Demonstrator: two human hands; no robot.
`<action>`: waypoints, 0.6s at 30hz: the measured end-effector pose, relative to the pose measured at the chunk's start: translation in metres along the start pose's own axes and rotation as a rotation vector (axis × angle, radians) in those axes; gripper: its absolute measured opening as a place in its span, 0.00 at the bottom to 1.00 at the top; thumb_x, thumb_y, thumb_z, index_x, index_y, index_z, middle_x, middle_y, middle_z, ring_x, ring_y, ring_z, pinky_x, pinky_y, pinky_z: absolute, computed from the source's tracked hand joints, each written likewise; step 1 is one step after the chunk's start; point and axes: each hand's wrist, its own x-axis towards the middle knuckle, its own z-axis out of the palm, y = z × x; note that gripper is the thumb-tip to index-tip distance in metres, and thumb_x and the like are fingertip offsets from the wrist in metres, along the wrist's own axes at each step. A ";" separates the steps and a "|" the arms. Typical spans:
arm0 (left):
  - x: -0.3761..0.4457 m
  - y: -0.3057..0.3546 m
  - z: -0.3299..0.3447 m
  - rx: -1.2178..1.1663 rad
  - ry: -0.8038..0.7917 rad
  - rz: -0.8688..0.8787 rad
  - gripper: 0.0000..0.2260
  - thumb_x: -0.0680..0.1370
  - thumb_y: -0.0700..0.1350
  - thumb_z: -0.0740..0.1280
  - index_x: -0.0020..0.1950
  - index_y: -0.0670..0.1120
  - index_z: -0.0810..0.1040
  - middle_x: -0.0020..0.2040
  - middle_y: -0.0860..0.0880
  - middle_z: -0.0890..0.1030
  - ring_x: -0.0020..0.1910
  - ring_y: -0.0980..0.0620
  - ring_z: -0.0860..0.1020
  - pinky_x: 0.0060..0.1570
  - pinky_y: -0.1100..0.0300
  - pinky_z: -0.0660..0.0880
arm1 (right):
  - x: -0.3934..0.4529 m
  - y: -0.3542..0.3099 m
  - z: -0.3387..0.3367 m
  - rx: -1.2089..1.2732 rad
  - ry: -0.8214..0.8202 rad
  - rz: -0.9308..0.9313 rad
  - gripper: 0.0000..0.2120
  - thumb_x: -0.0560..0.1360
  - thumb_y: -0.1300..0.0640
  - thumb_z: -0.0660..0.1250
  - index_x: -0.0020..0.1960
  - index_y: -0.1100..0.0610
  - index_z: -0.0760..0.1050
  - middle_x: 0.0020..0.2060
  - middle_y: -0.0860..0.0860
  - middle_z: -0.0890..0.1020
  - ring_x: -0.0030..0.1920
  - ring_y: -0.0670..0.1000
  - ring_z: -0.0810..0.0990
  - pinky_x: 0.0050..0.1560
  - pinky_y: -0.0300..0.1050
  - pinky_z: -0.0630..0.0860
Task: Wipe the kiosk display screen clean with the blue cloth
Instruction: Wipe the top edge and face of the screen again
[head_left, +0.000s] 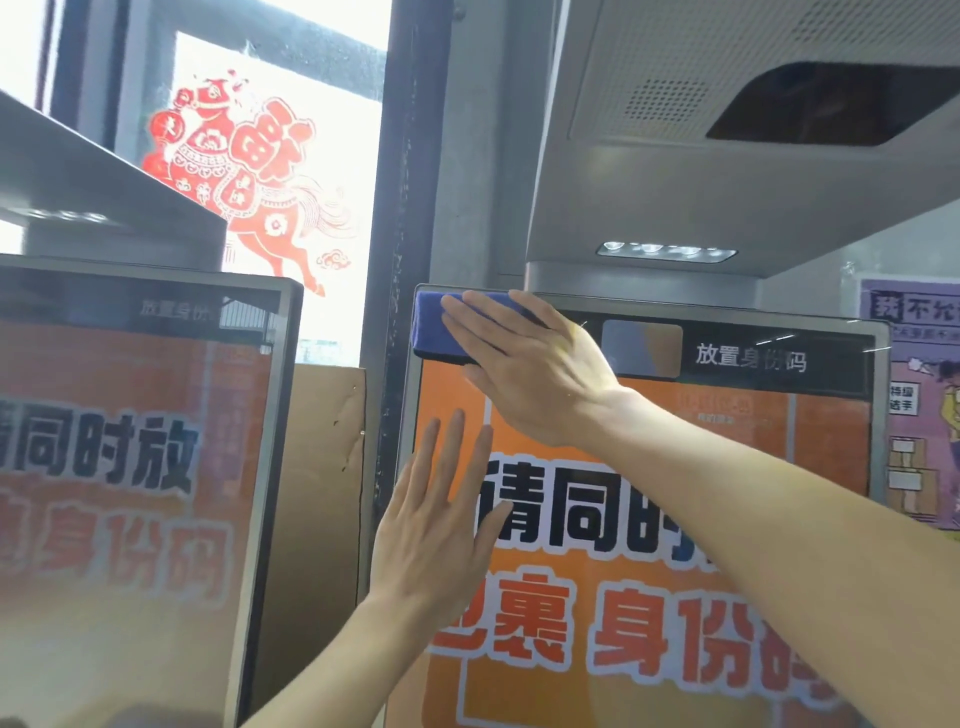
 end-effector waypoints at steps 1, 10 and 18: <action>0.000 -0.001 0.001 0.004 -0.012 0.007 0.31 0.82 0.64 0.42 0.80 0.51 0.38 0.80 0.49 0.37 0.79 0.50 0.35 0.76 0.47 0.46 | 0.000 0.000 0.002 0.027 0.010 0.004 0.23 0.82 0.54 0.61 0.76 0.60 0.67 0.75 0.51 0.69 0.75 0.51 0.66 0.74 0.48 0.53; -0.001 -0.004 0.006 0.016 0.015 0.012 0.31 0.83 0.63 0.46 0.81 0.50 0.41 0.81 0.49 0.41 0.79 0.49 0.39 0.75 0.52 0.44 | 0.016 0.016 0.006 -0.010 -0.035 0.003 0.29 0.78 0.67 0.59 0.78 0.57 0.61 0.77 0.49 0.64 0.77 0.51 0.61 0.75 0.46 0.52; 0.000 -0.006 0.006 0.014 0.032 0.021 0.32 0.83 0.63 0.46 0.81 0.51 0.40 0.81 0.50 0.40 0.79 0.49 0.39 0.75 0.53 0.41 | -0.002 -0.006 0.006 0.123 -0.074 0.054 0.34 0.75 0.71 0.62 0.78 0.53 0.62 0.78 0.49 0.62 0.78 0.52 0.58 0.76 0.50 0.55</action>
